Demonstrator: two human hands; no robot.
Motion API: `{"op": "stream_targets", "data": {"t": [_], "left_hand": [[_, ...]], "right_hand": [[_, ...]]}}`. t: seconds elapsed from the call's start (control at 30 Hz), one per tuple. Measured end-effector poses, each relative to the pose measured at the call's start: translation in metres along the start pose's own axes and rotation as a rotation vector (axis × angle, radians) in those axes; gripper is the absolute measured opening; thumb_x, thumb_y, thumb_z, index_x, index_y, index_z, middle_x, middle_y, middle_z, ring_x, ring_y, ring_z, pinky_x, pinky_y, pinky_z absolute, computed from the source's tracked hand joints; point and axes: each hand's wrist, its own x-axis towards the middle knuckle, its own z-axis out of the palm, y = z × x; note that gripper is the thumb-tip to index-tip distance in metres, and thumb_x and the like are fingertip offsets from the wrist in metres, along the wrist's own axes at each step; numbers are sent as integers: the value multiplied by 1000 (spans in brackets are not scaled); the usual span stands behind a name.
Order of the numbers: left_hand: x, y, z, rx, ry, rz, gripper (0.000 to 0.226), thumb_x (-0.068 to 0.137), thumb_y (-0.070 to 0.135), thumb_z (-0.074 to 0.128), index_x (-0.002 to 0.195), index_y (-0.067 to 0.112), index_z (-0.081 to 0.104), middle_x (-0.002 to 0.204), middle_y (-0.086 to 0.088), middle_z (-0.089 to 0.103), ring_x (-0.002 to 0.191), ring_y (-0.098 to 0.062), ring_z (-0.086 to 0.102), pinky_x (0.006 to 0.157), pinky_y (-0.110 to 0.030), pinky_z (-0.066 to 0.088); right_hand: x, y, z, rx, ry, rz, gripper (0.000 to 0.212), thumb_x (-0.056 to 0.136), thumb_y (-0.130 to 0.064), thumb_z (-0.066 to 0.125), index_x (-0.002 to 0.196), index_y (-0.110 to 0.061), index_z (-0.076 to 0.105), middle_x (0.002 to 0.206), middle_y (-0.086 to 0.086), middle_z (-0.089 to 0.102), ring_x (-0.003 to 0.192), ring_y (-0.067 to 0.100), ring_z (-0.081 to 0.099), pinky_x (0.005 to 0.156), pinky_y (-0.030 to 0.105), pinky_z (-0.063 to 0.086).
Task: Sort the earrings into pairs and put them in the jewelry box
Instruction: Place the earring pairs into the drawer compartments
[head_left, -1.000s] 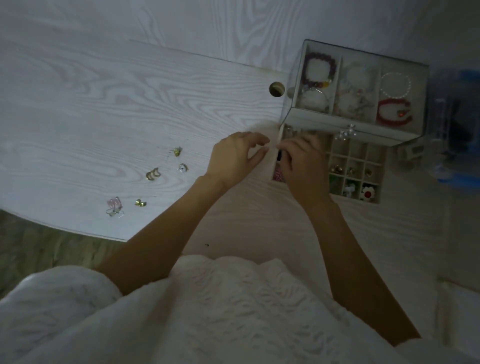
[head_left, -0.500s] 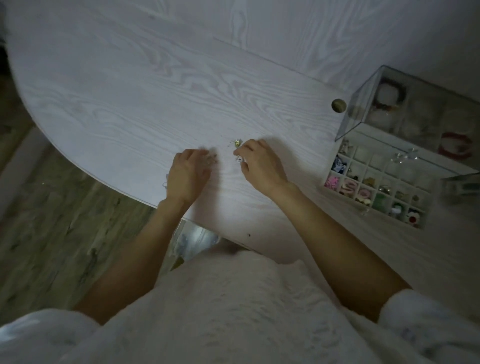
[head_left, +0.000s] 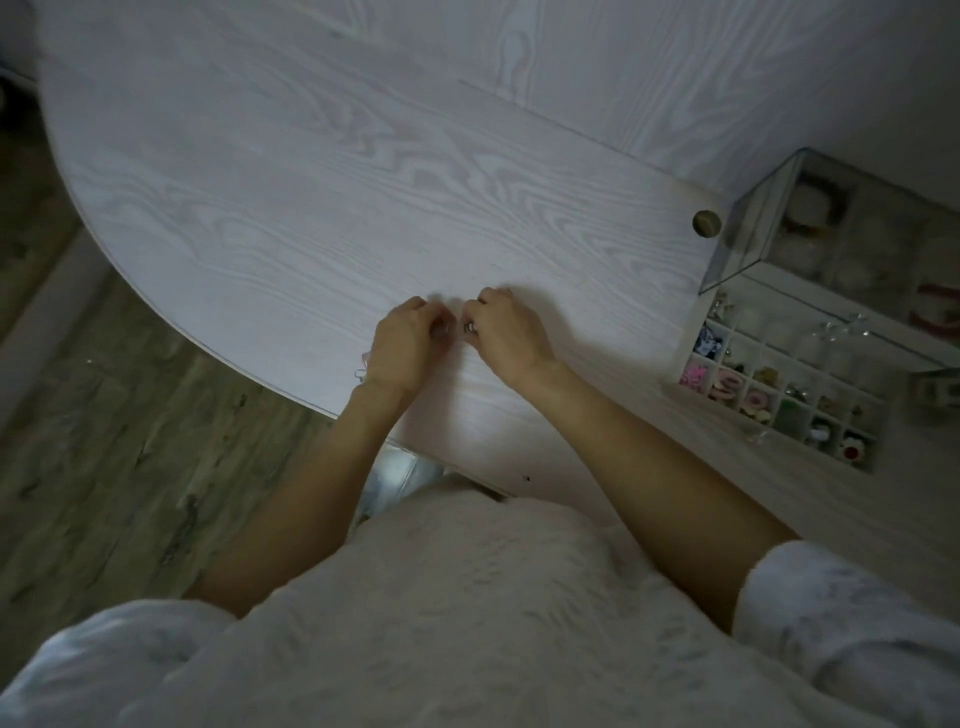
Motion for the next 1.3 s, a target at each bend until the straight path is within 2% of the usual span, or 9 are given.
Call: {"op": "stream_targets", "data": {"t": [0.1, 0.17, 0.27, 0.4, 0.57, 0.8, 0.9, 1.07, 1.3], "left_hand": [[2, 11, -7, 72, -105, 11, 15, 84, 15, 60, 95, 8, 67, 89, -13, 68, 81, -30, 62, 70, -30, 42], [2, 25, -10, 71, -123, 48, 17, 83, 19, 63, 96, 9, 66, 88, -8, 71, 81, -26, 64, 72, -28, 43], [2, 59, -8, -27, -74, 138, 17, 80, 22, 68, 92, 12, 65, 83, -2, 72, 76, -17, 67, 71, -26, 49], [7, 123, 15, -195, -157, 287, 16, 79, 22, 69, 93, 17, 64, 84, 4, 71, 71, -6, 66, 70, -21, 52], [24, 190, 65, -184, -271, 451, 18, 83, 28, 67, 99, 19, 67, 90, 1, 72, 79, -11, 66, 72, -28, 53], [47, 246, 128, -34, -158, 524, 26, 80, 20, 68, 105, 23, 69, 96, -10, 69, 85, -30, 61, 66, -33, 50], [48, 252, 139, 11, -83, 499, 24, 82, 21, 64, 105, 25, 69, 99, -6, 69, 89, -30, 58, 62, -29, 42], [51, 250, 148, 120, 11, 501, 19, 81, 30, 64, 96, 20, 71, 86, -3, 68, 83, -27, 57, 51, -33, 47], [49, 233, 144, 197, 28, 654, 20, 71, 22, 70, 90, 17, 72, 83, -3, 71, 77, -29, 57, 60, -32, 45]], "right_hand": [[-23, 9, -7, 2, 45, -37, 17, 91, -6, 51, 104, -4, 63, 108, 14, 59, 117, 31, 48, 77, 39, 53], [-49, 19, -18, 83, 126, -11, 17, 91, -13, 52, 101, -6, 64, 101, 11, 63, 103, 26, 53, 72, 39, 52], [-92, 45, -40, 280, 251, 161, 14, 89, -20, 56, 95, -11, 64, 89, 4, 65, 87, 18, 56, 67, 31, 47], [-139, 108, -62, 450, 412, 451, 13, 86, -18, 61, 97, -12, 64, 88, 4, 66, 80, 15, 59, 69, 27, 47], [-157, 182, -66, 539, 571, 726, 16, 88, -20, 61, 100, -10, 63, 89, 7, 66, 80, 17, 60, 74, 33, 51], [-146, 217, -63, 448, 583, 733, 16, 83, -10, 66, 99, -10, 65, 96, 9, 71, 88, 20, 64, 72, 19, 41], [-146, 220, -60, 401, 588, 705, 15, 82, -10, 66, 97, -9, 65, 95, 10, 71, 89, 24, 65, 73, 26, 47], [-148, 220, -56, 308, 566, 669, 16, 85, -18, 64, 98, -9, 64, 91, 11, 71, 82, 27, 65, 69, 31, 48], [-138, 214, -62, 216, 580, 625, 21, 88, -9, 54, 105, -14, 66, 101, 9, 70, 92, 27, 64, 71, 30, 48]]}}
